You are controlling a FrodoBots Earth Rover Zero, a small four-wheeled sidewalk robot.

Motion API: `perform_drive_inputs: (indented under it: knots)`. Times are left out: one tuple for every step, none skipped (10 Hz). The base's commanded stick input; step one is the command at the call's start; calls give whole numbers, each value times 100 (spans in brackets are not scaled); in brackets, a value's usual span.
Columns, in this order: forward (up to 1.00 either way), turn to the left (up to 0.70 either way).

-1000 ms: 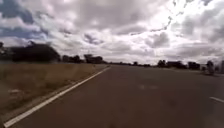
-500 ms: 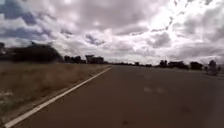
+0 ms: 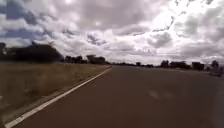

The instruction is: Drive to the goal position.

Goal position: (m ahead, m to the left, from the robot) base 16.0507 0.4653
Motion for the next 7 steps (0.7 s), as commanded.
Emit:
perform_drive_inputs:
  knots:
    - [70, 0]
    - [70, 0]
    - [70, 0]
    - [70, 0]
    - [70, 0]
    - [70, 0]
    - [70, 0]
